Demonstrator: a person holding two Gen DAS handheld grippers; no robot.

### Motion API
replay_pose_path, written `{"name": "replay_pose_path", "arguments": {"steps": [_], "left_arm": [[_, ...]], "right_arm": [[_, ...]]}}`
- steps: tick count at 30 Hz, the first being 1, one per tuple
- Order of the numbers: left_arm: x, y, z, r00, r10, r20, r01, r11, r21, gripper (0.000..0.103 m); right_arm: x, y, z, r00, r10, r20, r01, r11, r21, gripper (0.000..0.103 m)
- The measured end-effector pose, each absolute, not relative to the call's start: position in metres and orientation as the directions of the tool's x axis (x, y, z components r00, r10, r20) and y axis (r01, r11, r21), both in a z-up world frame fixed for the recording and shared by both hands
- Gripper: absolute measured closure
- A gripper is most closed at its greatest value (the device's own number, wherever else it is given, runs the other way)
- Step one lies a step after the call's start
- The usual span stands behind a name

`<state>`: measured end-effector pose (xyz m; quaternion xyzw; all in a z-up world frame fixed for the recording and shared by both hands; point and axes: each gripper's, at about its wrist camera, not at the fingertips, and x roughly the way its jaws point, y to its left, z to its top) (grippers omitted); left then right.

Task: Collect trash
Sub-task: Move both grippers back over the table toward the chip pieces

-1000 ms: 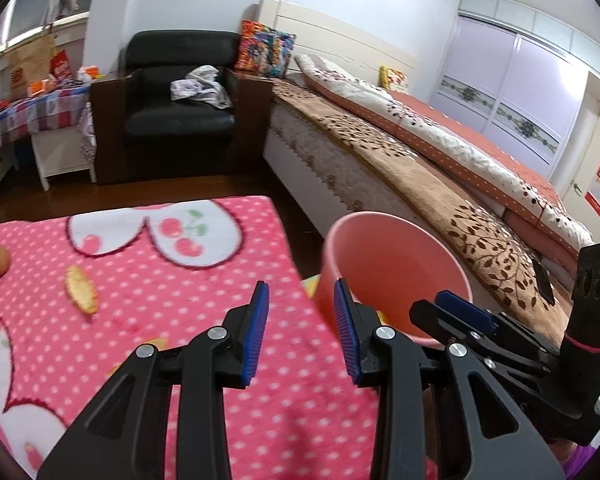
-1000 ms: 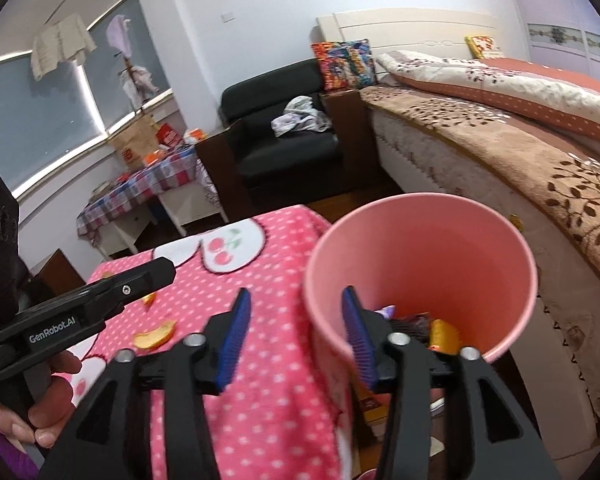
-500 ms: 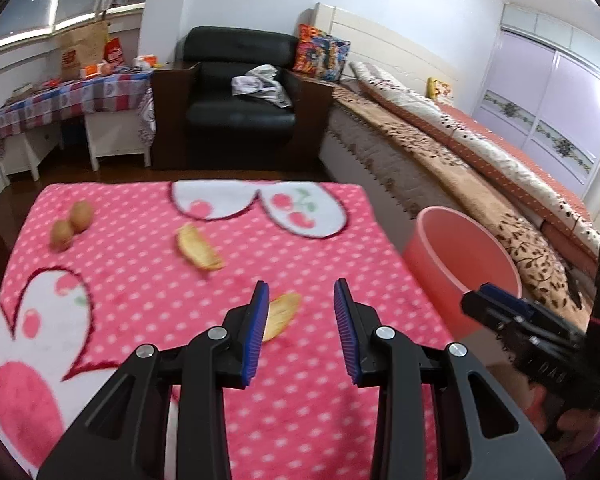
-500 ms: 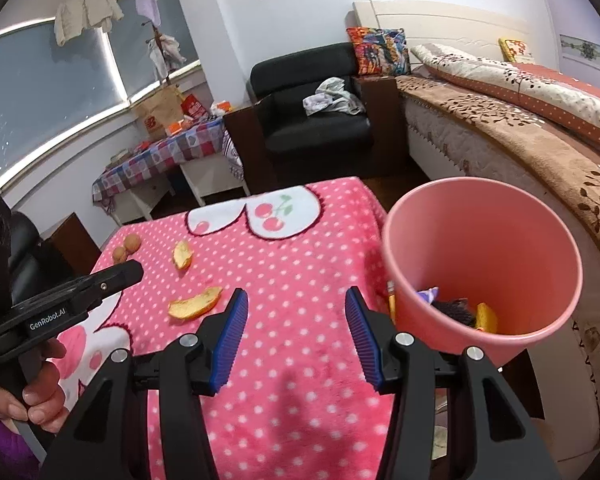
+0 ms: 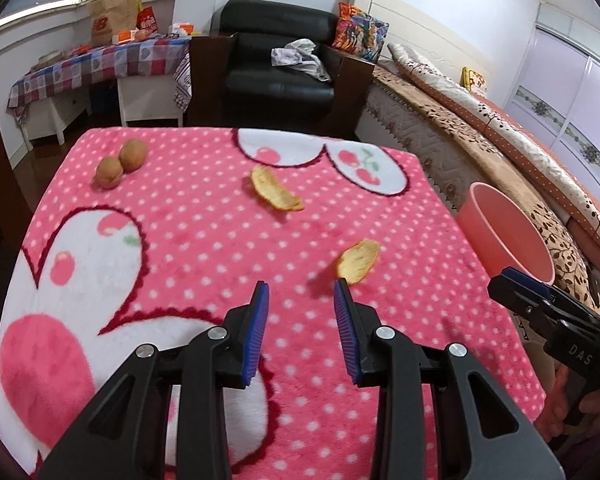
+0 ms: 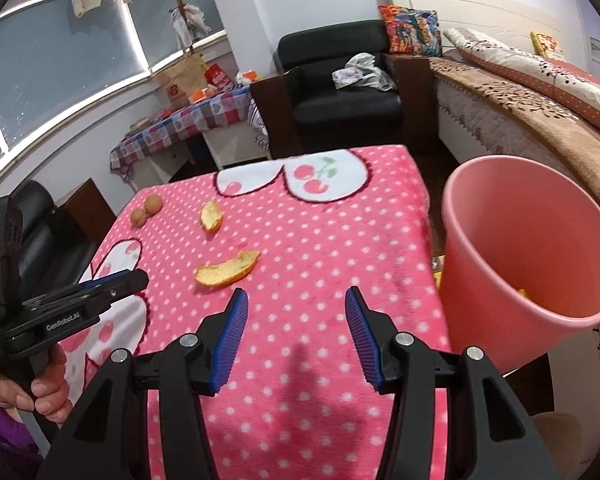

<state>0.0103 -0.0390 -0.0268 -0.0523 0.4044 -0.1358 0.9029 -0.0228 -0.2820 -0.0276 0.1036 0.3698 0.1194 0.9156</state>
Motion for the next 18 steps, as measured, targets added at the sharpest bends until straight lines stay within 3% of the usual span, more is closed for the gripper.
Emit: {"name": "replay_pose_path", "arguments": {"steps": [18], "left_arm": [[0.025, -0.020, -0.029, 0.654, -0.281, -0.702, 0.193, 0.960, -0.204, 0.069]], "right_arm": [[0.032, -0.230, -0.052, 0.601, 0.394, -0.696, -0.207, 0.917, 0.340, 0.056]]}}
